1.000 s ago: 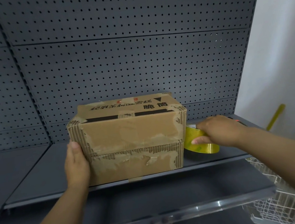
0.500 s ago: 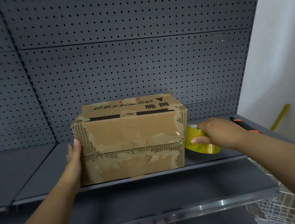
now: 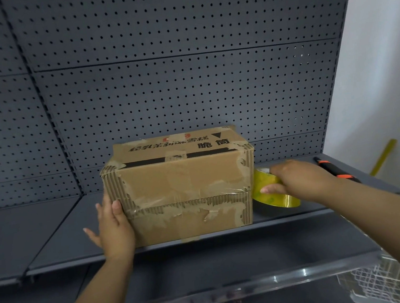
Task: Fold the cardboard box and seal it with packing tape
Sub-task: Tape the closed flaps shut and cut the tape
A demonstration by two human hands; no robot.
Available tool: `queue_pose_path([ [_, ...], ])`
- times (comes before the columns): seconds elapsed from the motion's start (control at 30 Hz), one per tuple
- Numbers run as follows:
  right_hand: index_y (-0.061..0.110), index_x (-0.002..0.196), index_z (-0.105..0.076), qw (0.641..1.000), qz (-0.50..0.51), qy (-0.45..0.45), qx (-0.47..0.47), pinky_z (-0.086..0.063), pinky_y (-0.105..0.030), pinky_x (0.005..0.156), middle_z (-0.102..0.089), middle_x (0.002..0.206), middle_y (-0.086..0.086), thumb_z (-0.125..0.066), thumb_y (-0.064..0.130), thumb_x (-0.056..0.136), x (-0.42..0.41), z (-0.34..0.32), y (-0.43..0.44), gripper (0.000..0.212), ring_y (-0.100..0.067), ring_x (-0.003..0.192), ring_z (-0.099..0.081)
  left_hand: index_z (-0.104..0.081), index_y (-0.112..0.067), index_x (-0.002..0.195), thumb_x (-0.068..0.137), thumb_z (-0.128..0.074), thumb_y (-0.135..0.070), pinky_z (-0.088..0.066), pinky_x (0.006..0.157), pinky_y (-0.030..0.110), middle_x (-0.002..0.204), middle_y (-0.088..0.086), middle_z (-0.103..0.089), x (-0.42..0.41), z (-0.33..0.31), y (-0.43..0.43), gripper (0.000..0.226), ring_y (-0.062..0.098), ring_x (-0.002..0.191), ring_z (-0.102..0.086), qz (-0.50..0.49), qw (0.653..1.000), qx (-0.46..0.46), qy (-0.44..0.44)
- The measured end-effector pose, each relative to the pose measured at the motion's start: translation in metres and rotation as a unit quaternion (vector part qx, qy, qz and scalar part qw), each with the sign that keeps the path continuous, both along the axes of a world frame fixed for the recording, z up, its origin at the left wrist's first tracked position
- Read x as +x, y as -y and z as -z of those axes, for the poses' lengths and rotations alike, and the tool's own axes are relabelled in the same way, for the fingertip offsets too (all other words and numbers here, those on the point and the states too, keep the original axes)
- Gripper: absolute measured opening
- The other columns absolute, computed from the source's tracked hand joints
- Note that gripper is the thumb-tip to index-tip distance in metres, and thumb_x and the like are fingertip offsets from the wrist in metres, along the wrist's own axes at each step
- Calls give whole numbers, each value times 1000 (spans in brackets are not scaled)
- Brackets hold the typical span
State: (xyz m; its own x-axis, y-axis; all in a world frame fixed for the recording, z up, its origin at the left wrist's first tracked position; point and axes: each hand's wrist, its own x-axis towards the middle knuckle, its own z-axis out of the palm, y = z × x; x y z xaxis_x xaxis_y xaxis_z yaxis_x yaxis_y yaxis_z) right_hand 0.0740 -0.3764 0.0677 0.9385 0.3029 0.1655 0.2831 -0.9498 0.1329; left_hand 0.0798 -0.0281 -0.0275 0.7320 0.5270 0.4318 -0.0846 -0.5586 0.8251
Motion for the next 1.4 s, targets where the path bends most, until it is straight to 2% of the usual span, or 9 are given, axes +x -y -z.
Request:
queue_pose_path([
  [0.23,13,106,-54,1000,6,0,1,-37,-29,71,-62,109,-7,-43,60,86,-3,0,-1,53,-22,101,-55,-16,-45,144,94,-34,-49,6,111,56,159,3,6,-13,-3,-11,54,31,145,3,-79,994,48,-58],
  [0.37,12,103,-54,1000,12,3,1,-37,-29,70,-62,106,-7,-43,61,86,-3,2,-1,53,-20,96,-54,-20,-33,147,86,-51,-51,-14,109,57,153,15,-16,-16,-4,-26,70,37,137,-22,-76,995,2,-61],
  [0.5,12,102,-54,1000,11,3,7,-39,-30,70,-62,104,-8,-43,61,86,-4,3,0,52,-22,98,-56,-43,-4,126,80,-68,-38,-38,94,46,113,18,-51,-19,-10,-20,63,33,108,-49,-86,991,-100,16],
  [0.67,13,100,-54,1000,13,3,10,-40,-30,70,-63,103,-7,-44,60,86,-4,4,-1,51,-22,96,-57,-62,-8,102,87,-59,-39,-46,79,36,90,3,-61,-21,-8,-3,34,19,84,-56,-68,979,-185,47],
  [0.8,13,99,-54,1000,19,2,16,-41,-30,70,-62,102,-7,-43,61,85,-3,4,0,51,-22,95,-56,-63,-13,83,95,-38,-48,-40,67,33,73,7,-59,-22,-3,0,44,25,73,-54,-50,979,-185,65],
  [1.0,12,100,-55,1000,21,5,22,-44,-32,72,-63,102,-7,-43,62,85,-3,5,1,53,-22,95,-57,-63,-12,117,92,-53,-31,-47,94,39,112,5,-66,-26,3,-4,33,21,107,-58,7,984,-171,56],
  [1.17,13,102,-54,1000,15,6,16,-40,-29,69,-63,103,-7,-43,61,85,-3,5,-2,52,-21,96,-57,-62,-10,115,92,-55,-23,-43,88,30,107,1,-62,-24,1,-5,27,16,101,-57,32,979,-193,59],
  [1.33,12,103,-55,1000,12,7,16,-39,-29,70,-63,105,-7,-43,60,86,-2,4,-1,52,-21,98,-56,-57,-17,108,93,-53,-19,-47,93,39,110,7,-64,-19,2,-11,15,20,99,-61,93,959,-264,50],
  [1.4,12,103,-55,1000,8,9,14,-38,-28,70,-63,105,-7,-43,60,86,-2,4,-1,53,-21,98,-56,-52,-12,114,95,-50,-15,-49,82,26,110,6,-61,-20,3,-11,19,11,90,-59,115,947,-294,50],
])
